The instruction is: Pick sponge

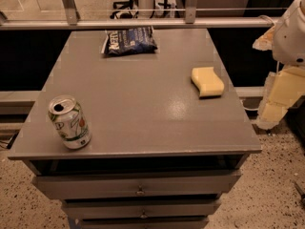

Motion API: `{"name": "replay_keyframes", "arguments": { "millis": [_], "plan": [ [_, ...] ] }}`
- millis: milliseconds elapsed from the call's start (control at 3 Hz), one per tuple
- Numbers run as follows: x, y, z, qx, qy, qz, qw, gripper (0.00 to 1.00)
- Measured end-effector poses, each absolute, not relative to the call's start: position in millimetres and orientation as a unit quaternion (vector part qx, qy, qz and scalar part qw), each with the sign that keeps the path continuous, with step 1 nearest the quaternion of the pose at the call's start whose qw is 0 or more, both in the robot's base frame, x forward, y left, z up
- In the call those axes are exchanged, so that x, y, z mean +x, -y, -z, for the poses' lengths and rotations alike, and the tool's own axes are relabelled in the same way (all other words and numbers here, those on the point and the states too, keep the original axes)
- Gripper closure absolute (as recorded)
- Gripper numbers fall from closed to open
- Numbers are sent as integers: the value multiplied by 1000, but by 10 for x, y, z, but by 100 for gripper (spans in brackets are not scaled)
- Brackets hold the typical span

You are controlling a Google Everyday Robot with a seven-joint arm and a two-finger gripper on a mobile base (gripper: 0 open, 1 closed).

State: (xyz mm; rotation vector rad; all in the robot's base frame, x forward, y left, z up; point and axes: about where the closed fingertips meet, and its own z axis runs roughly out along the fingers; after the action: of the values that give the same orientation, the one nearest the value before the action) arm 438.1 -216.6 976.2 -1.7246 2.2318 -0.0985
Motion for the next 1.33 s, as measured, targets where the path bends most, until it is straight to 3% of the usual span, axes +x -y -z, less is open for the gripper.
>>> {"name": "replay_keyframes", "arguments": {
  "millis": [333,1333],
  "plan": [
    [4381,2166,-9762,-603,-781,34,159,0],
    [5705,2194,-9032,-517,-827,21,219,0]
  ]
}}
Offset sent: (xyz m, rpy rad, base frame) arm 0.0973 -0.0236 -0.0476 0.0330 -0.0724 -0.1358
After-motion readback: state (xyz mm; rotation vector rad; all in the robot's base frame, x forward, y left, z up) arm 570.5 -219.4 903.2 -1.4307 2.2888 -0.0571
